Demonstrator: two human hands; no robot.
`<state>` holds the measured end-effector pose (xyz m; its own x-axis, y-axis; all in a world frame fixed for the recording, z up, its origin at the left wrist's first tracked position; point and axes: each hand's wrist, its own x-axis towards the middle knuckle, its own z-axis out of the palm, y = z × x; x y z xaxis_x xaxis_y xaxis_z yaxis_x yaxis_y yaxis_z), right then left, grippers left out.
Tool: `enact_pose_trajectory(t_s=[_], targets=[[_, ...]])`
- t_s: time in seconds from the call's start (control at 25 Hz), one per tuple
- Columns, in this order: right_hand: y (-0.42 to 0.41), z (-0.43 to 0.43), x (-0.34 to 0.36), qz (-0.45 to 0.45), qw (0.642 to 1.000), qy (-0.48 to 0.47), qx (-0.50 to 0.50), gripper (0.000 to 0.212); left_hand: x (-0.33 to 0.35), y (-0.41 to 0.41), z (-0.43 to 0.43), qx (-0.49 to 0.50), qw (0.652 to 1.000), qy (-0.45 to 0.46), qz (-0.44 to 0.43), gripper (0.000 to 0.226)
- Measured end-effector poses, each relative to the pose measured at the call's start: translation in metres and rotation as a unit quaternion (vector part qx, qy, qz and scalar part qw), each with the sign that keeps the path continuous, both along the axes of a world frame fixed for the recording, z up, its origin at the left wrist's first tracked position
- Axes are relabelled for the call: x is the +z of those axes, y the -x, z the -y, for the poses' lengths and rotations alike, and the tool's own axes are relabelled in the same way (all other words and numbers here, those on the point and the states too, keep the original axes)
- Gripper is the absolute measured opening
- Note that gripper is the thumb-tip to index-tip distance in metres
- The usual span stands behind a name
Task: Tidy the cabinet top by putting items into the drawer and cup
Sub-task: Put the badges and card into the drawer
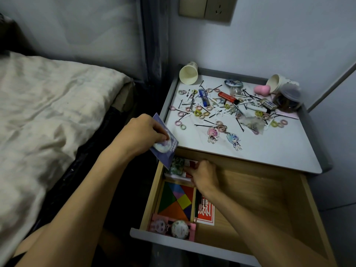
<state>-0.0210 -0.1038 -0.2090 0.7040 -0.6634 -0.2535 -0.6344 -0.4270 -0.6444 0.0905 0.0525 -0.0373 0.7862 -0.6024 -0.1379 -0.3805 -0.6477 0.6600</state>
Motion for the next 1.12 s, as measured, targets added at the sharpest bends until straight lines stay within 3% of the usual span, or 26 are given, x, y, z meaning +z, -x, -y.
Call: enact_pose_trajectory(t_s=[0.08, 0.16, 0.24, 0.36, 0.44, 0.56, 0.64, 0.72, 0.76, 0.92, 1.12], targets=[[0.005, 0.002, 0.007, -0.014, 1.0, 0.027, 0.007, 0.038, -0.001, 0.001, 0.0, -0.005, 1.0, -0.005, -0.008, 0.01], [0.015, 0.001, 0.026, 0.007, 1.0, -0.003, 0.019, 0.034, -0.003, 0.002, 0.001, -0.019, 0.999, 0.0, -0.031, 0.014], [0.028, -0.008, 0.052, 0.076, 0.988, -0.131, 0.035, 0.03, -0.002, 0.004, 0.001, -0.02, 0.997, 0.042, -0.056, 0.03], [0.041, -0.021, 0.089, 0.186, 0.913, -0.362, 0.019, 0.033, 0.004, 0.014, 0.006, 0.01, 0.977, 0.142, -0.16, 0.064], [0.044, -0.022, 0.101, 0.224, 0.883, -0.413, 0.008, 0.031, 0.009, 0.022, 0.009, 0.014, 0.963, 0.15, -0.225, 0.071], [0.05, -0.014, 0.109, 0.227, 0.885, -0.405, 0.015, 0.021, 0.004, 0.023, 0.012, 0.006, 0.965, 0.118, -0.236, 0.052], [0.063, 0.0, 0.106, 0.201, 0.898, -0.39, 0.029, 0.021, -0.004, 0.02, 0.012, 0.025, 0.993, 0.026, -0.115, 0.028], [0.081, 0.015, 0.098, 0.133, 0.925, -0.35, 0.064, 0.023, -0.016, 0.017, 0.011, 0.046, 0.988, -0.143, 0.045, 0.039], [0.09, 0.019, 0.092, 0.097, 0.936, -0.329, 0.083, 0.022, -0.021, 0.017, 0.012, 0.042, 0.975, -0.203, 0.077, 0.042], [0.096, 0.009, 0.064, 0.04, 0.941, -0.311, 0.126, 0.016, -0.043, 0.033, 0.031, -0.03, 0.962, -0.267, 0.049, 0.042], [0.079, -0.006, 0.038, -0.019, 0.941, -0.298, 0.159, 0.012, -0.058, 0.046, 0.037, -0.062, 0.959, -0.274, 0.044, 0.037]])
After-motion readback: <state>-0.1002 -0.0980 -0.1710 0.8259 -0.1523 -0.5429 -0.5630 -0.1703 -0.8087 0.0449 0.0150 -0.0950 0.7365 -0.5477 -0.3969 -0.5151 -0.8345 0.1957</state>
